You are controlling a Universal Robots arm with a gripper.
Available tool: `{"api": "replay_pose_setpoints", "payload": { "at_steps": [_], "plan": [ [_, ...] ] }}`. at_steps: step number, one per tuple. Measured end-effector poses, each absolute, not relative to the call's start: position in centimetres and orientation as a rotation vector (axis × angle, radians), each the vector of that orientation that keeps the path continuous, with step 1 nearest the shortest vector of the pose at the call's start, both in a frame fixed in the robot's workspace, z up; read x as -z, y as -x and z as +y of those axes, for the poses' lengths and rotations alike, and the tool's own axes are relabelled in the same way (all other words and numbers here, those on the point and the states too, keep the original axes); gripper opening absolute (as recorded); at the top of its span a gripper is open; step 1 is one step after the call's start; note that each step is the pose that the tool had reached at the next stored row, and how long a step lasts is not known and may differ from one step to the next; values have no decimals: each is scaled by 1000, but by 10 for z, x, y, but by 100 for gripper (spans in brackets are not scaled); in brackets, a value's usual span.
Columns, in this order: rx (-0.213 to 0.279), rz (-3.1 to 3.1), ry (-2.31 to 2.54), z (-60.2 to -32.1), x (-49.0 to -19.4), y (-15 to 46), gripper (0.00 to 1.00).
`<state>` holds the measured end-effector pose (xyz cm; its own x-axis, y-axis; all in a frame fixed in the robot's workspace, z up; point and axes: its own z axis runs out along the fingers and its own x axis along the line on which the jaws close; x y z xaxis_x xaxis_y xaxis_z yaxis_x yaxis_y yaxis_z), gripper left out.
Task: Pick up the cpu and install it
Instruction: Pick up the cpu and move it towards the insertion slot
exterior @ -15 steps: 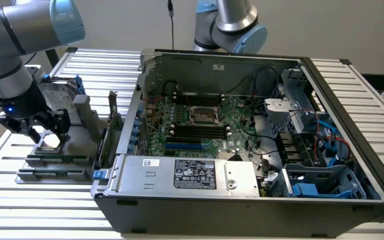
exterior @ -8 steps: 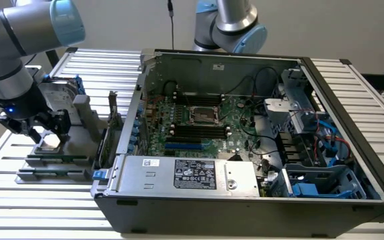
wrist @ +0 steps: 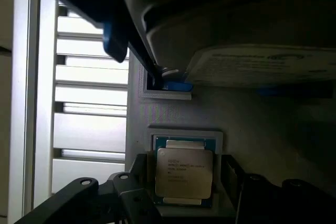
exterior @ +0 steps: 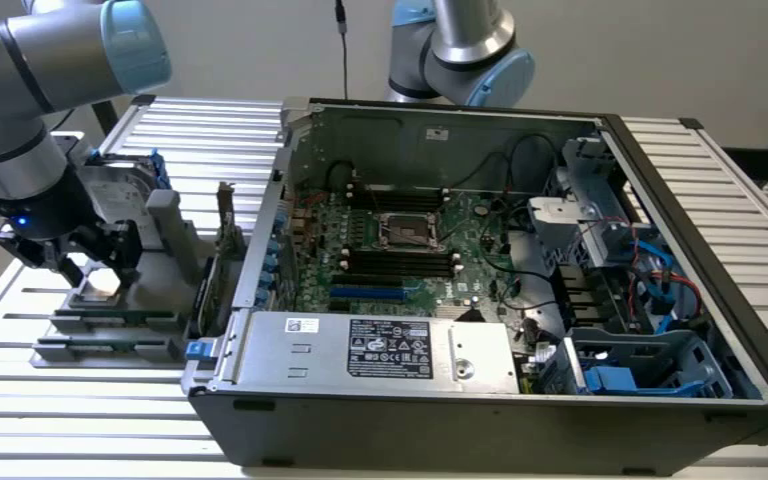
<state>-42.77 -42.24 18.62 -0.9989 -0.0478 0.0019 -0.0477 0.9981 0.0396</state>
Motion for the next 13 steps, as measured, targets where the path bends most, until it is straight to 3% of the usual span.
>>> {"api": "replay_pose_setpoints", "payload": {
  "at_steps": [13],
  "plan": [
    [62, -3138, -49, -424, -186, 428, 67]
  ]
}}
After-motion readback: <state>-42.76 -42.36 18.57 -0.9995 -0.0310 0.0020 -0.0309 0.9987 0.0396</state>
